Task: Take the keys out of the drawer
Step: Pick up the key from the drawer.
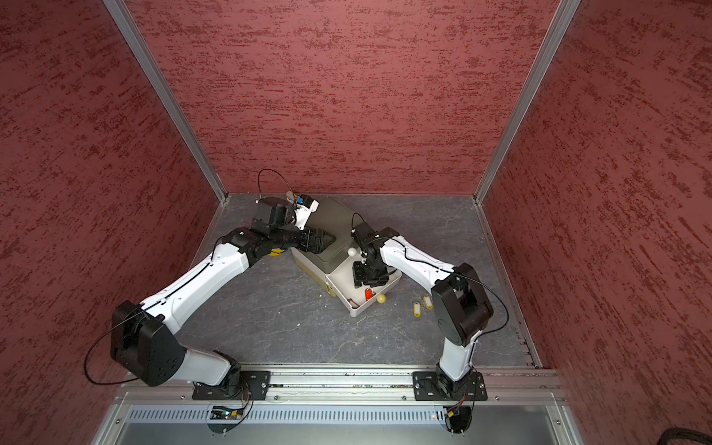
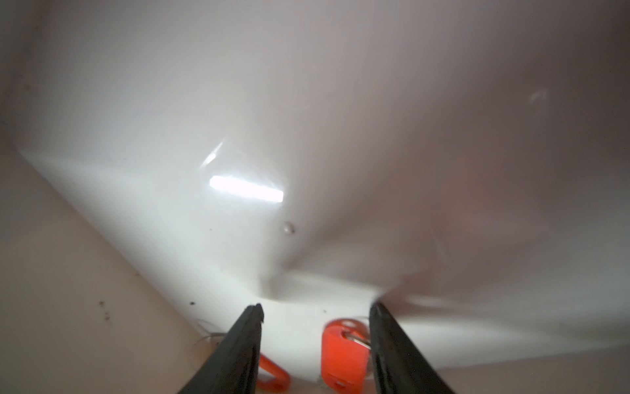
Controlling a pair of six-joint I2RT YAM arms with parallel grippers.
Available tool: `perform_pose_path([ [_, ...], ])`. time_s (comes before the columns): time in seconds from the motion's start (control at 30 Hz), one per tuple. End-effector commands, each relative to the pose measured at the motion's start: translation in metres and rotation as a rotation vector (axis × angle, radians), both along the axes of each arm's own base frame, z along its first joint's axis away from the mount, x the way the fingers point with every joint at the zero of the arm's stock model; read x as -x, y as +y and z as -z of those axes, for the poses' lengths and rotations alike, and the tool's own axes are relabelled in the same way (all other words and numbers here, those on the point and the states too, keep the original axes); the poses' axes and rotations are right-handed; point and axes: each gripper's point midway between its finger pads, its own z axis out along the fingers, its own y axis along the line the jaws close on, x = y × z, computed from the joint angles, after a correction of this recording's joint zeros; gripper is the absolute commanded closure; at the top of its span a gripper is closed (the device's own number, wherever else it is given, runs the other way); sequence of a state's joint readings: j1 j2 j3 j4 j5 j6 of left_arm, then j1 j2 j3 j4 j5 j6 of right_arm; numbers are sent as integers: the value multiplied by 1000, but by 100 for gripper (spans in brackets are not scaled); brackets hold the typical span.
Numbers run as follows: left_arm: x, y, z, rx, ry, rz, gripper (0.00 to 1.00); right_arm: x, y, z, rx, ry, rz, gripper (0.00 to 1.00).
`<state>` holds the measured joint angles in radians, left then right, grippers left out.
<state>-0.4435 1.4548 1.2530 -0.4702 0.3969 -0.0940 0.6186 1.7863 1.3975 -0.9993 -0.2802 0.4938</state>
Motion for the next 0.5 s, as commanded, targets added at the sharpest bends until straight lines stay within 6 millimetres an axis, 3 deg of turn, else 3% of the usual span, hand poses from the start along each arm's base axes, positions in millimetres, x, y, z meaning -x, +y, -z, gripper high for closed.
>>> perform_pose_path([
  [0.0, 31, 18, 71, -110, 278, -35, 0, -40, 45, -25, -265, -95, 71, 45],
  [0.17, 32, 18, 73, -109, 282, -36, 0, -45, 6, -37, -112, -157, 79, 43],
  [0.3, 30, 18, 72, -106, 278, -35, 0, -33, -18, -37, -6, -125, 48, 41],
  [0.47, 29, 17, 72, -107, 279, -32, 0, -11, -24, -39, 13, -67, -72, 36],
])
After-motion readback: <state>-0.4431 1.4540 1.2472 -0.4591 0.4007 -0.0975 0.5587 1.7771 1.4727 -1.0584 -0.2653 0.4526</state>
